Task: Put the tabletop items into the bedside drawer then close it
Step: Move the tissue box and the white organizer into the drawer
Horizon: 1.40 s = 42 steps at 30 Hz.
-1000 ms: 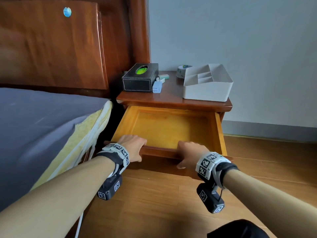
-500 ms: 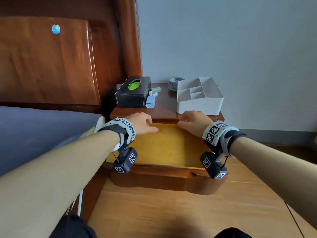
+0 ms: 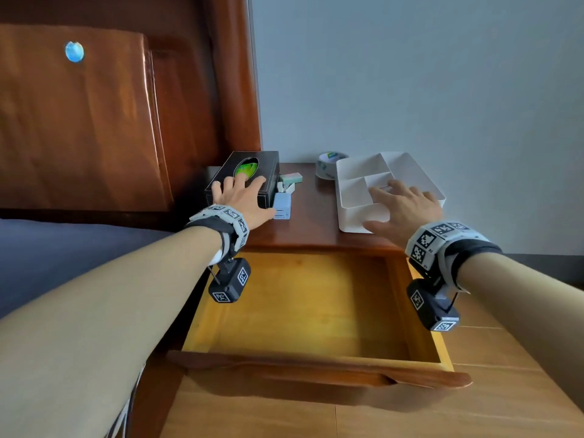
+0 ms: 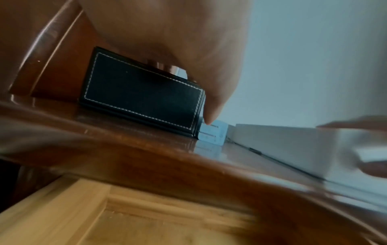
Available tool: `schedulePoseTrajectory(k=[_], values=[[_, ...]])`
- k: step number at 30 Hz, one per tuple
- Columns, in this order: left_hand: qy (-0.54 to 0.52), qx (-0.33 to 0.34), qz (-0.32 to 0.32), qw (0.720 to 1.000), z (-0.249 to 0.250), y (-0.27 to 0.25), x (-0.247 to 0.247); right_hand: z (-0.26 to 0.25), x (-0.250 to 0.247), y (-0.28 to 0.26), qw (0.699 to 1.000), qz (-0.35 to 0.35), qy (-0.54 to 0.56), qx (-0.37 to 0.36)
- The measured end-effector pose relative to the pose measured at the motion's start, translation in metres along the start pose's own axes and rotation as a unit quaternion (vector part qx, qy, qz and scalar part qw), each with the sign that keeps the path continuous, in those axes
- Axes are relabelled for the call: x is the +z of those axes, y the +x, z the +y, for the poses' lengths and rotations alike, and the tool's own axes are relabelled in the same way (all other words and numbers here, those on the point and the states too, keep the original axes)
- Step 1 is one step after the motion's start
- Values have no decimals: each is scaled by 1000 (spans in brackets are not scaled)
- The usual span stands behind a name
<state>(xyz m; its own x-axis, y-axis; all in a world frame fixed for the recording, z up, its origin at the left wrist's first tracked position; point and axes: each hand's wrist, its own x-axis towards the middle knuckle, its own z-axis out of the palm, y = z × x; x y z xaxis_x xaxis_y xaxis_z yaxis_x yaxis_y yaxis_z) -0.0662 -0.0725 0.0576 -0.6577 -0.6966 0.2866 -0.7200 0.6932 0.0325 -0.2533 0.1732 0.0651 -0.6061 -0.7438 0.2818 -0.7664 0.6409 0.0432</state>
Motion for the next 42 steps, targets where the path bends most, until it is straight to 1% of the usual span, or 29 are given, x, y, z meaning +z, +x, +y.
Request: schedulePoseTrajectory(k=[3,6,10,13,16,18,22,26,30,33,37,40,42], values=[[-1,-10,-47,999,0,11,-5,2,-2,0,1000,-10,-12,-3],[-8,-13,-34,999,5,9,-5,2,-7,1,999,-30,-18,-15],[-17,24,-22,999,3,-19,-14,2,-13,0,998,-57,-23,-21],[-34,44,-28,998,-5,-43,-26,2,-18,-6,997,-71,-23,-26],[-57,37,-38,997,-7,-66,-37,4,-23,-16,998,-64,-8,-27],[-73,30,-49,996,-8,-81,-46,4,-29,-21,997,-72,0,-30],[-111,28,-69,991,-6,-103,-80,-3,-44,-32,995,-87,22,-40],[-136,31,-65,988,-1,-126,-114,-14,-55,-43,993,-78,84,-34],[-133,35,-56,989,6,-146,-127,-23,-69,-53,991,-75,99,-57],[-135,44,-55,988,14,-142,-128,-25,-72,-55,990,-74,102,-59],[-110,80,-33,990,14,-124,-107,-33,-62,-51,991,-59,112,-51],[-69,116,-14,991,7,-106,-96,-33,-53,-48,992,-42,113,-30],[-48,130,-9,990,4,-102,-98,-34,-57,-50,993,-50,107,-10]])
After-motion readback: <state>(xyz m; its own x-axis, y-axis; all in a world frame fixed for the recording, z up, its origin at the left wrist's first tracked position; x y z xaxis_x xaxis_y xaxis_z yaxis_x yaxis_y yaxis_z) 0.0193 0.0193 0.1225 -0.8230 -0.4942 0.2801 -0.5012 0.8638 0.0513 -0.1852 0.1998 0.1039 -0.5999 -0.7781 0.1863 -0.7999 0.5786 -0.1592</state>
